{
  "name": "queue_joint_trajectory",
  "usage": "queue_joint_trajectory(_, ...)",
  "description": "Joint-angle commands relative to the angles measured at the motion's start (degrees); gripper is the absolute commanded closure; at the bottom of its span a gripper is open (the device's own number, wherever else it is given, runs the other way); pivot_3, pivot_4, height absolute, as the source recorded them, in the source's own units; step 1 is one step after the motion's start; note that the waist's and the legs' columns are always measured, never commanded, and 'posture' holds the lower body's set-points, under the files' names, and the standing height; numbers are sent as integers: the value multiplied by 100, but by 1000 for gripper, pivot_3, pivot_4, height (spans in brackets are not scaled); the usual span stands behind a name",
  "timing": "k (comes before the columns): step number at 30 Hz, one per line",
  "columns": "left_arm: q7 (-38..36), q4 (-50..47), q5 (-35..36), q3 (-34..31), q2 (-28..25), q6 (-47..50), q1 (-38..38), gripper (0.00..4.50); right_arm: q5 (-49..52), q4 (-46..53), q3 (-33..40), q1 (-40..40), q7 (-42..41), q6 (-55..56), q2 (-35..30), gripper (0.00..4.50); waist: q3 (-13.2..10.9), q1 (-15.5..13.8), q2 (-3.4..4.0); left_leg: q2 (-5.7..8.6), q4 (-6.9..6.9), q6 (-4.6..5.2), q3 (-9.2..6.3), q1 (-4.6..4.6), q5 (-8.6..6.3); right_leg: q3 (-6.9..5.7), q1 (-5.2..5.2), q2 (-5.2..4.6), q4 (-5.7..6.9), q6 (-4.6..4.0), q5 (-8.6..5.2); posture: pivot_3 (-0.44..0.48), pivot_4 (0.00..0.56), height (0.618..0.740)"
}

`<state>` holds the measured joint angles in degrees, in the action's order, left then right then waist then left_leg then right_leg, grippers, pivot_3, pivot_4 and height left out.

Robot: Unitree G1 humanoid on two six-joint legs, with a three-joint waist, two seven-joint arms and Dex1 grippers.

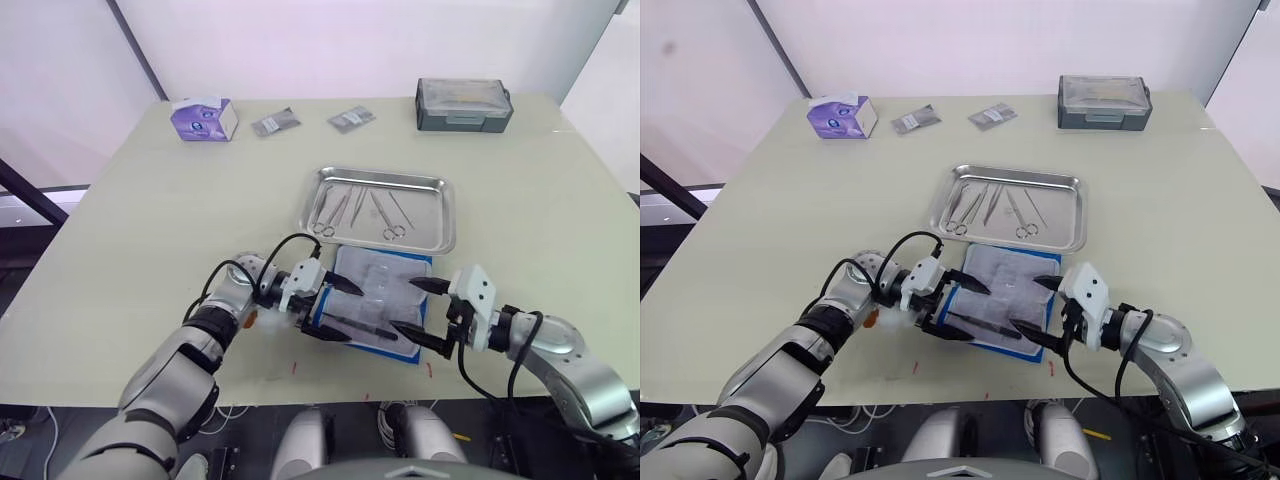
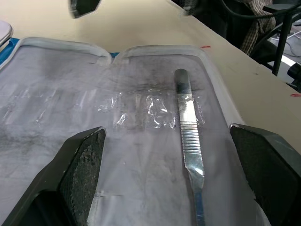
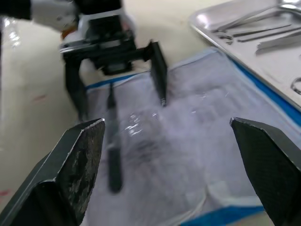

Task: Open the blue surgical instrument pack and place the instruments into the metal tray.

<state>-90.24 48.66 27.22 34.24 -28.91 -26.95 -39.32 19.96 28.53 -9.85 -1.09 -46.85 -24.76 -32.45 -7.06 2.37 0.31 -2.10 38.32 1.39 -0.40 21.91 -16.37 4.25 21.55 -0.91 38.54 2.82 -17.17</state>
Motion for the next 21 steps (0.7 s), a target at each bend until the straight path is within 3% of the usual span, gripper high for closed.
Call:
queue_joint_trajectory(1, -226, 205, -138, 327, 80, 101, 295, 0, -303, 24, -219, 24, 22, 254, -46, 64, 0, -8, 1, 0, -1, 0, 1, 1, 0, -1, 1, 0, 0, 0, 0, 0, 150, 738)
queue_joint_trajectory(12, -226, 182, -124, 339, 36, 123, 288, 0, -1131, -708, -747, 321, 261, 500, 89, 64, -3, -21, -4, 0, 0, 0, 0, 4, 0, -2, 2, 0, -1, -1, 0, 0, 150, 738)
queue_joint_trajectory(20, -226, 173, -117, 339, 23, 128, 294, 0, -1400, -874, -952, 287, -4, 656, -204, 64, -2, -19, -4, 0, -1, 0, 0, 2, 0, -2, 1, 0, -1, -1, 0, 0, 150, 738)
queue_joint_trajectory(21, -226, 171, -117, 342, 24, 128, 295, 0, -1453, -926, -977, 297, -27, 695, -238, 298, -2, -19, -4, 0, -1, 0, 0, 2, 0, -3, 1, 1, -1, -1, 0, 0, 150, 738)
